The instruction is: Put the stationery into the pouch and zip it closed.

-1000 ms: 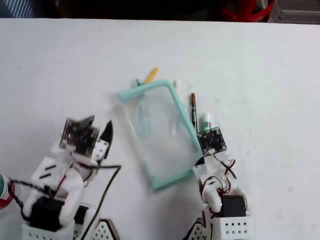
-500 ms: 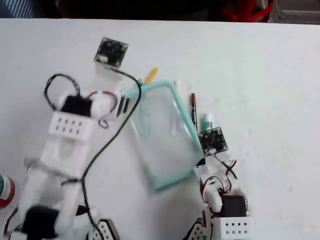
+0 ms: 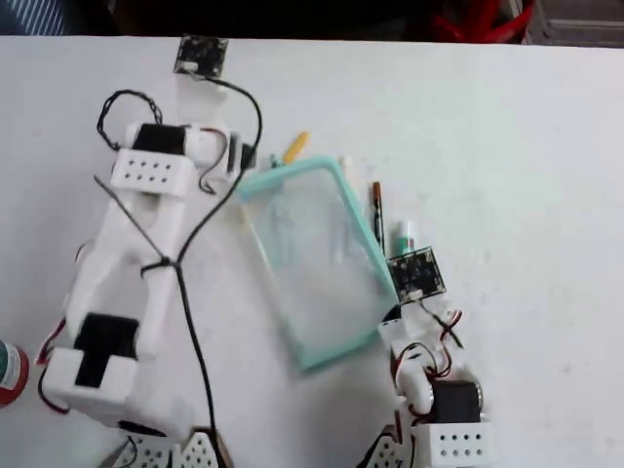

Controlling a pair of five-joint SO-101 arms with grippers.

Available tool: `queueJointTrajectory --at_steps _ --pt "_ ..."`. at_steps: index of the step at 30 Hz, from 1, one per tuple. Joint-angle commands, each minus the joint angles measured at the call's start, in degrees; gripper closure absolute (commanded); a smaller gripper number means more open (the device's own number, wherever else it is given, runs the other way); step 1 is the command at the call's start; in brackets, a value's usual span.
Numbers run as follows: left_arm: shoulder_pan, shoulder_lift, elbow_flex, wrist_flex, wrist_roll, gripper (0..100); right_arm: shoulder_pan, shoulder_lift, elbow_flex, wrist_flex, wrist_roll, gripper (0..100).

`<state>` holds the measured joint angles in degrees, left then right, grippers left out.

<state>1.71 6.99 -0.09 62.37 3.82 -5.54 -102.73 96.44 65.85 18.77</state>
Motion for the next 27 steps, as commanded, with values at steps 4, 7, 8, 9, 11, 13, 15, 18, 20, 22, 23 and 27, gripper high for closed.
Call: queueJointTrajectory --at_steps 4,7,8,9,11,13,15,18,20,22,23,27 --pt "-2.42 12.53 -11.96 -8.53 9.32 75 0.48 -0.48 0.35 -1.19 0.62 97.7" --pt "-2.42 20.09 -17.05 -9.32 7.3 75 0.48 -0.48 0.35 -1.19 0.62 97.7" --pt "-2.42 22.81 -19.25 -9.23 7.03 75 0.48 -0.48 0.35 -1.19 0.62 97.7" --pt "-2.77 25.54 -21.54 -8.88 7.03 75 0.48 -0.48 0.35 -1.19 0.62 97.7" --pt "-2.95 30.55 -26.11 -7.82 6.59 75 0.48 -0.48 0.35 -1.19 0.62 97.7" --pt "-2.51 34.86 -31.47 -4.48 5.71 75 0.4 -0.48 0.35 -1.19 0.62 97.7" --pt "-1.98 38.73 -37.54 0.53 5.01 75 0.31 -0.48 0.35 -1.19 0.62 97.7" --pt "-1.89 44.09 -46.77 7.38 5.01 75 0.31 -0.48 0.35 -1.19 0.62 97.7" --pt "-1.63 47.69 -52.57 11.34 5.01 75 0.31 -0.48 0.35 -1.19 0.62 97.7" --pt "-1.1 50.86 -57.93 15.65 5.01 75 0.31 -0.48 0.35 -1.19 0.62 97.7" --pt "-0.48 52.18 -60.57 18.11 4.84 75 0.4 -0.48 0.35 -1.19 0.62 97.7" --pt "1.98 56.04 -72.26 31.03 -3.08 75 0.48 -0.48 0.35 -1.19 0.62 97.7"
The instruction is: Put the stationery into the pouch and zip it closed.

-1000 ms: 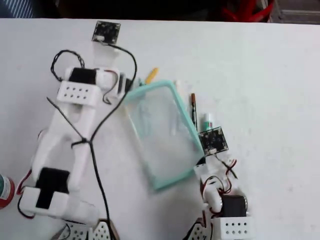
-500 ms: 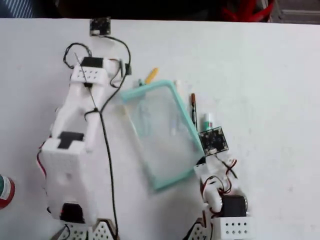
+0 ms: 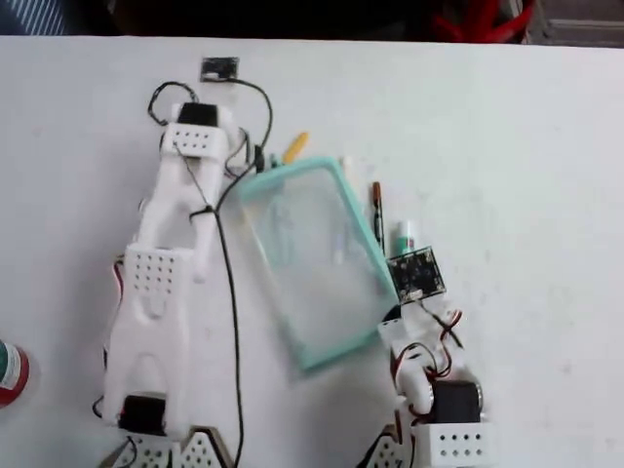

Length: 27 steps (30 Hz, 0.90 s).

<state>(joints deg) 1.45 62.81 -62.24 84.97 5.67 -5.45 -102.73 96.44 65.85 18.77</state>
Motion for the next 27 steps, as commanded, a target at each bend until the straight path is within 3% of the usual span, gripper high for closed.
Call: queueJointTrajectory --at_steps 1,5,8,18,27 --pt "2.68 1.01 -13.1 11.25 -5.54 75 0.4 -0.48 0.35 -1.19 0.62 97.7" --pt "3.47 3.56 -21.1 17.32 -6.15 75 0.31 -0.48 0.35 -1.19 0.62 97.7" --pt "3.91 3.56 -20.04 17.58 -10.81 75 0.31 -0.48 0.35 -1.19 0.62 97.7" --pt "8.31 -6.73 1.49 17.58 -27.16 74 0.04 -0.48 0.35 -1.19 0.62 97.7" --pt "11.82 -24.48 20.13 17.58 -36.13 74 0.04 -0.48 0.35 -1.19 0.62 97.7"
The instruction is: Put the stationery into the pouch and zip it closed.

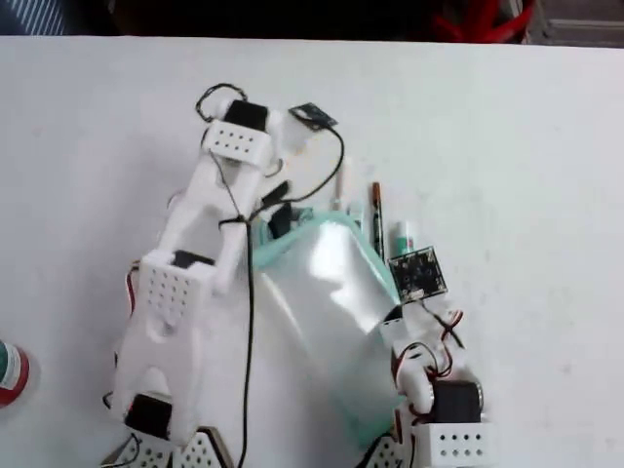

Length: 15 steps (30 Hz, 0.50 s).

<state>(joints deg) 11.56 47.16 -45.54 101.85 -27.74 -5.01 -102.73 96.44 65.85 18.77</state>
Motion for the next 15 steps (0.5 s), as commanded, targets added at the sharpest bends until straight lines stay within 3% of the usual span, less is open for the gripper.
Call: queueJointTrajectory --at_steps 1,8,15 --pt "1.98 -10.59 5.19 0.7 -3.96 74 -0.4 -0.48 0.35 -1.19 0.62 97.7" --pt "7.25 -20.44 15.74 0.62 -6.07 74 -0.4 -0.48 0.35 -1.19 0.62 97.7" --pt "18.15 -32.4 17.85 0.62 -0.09 74 -0.13 -0.48 0.35 -1.19 0.62 97.7"
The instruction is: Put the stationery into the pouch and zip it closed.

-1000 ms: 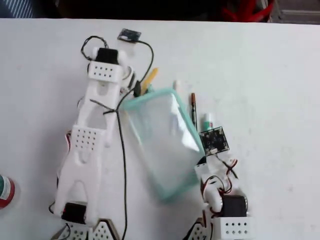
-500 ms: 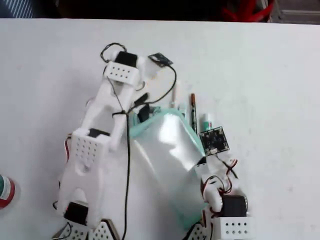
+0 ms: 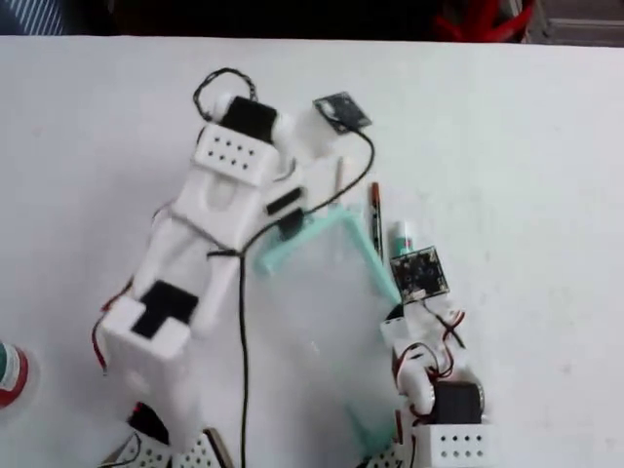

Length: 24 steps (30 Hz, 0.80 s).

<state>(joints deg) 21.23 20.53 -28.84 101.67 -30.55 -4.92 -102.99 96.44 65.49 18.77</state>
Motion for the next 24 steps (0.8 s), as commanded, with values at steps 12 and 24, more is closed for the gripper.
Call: queueJointTrajectory --at_steps 12,24 --pt "28.88 -17.54 7.21 0.88 9.05 70 12.09 -0.22 0.09 -9.98 0.62 97.6" --pt "44.09 -30.11 19.87 0.79 10.11 70 17.71 -0.22 0.09 -13.05 0.44 97.6"
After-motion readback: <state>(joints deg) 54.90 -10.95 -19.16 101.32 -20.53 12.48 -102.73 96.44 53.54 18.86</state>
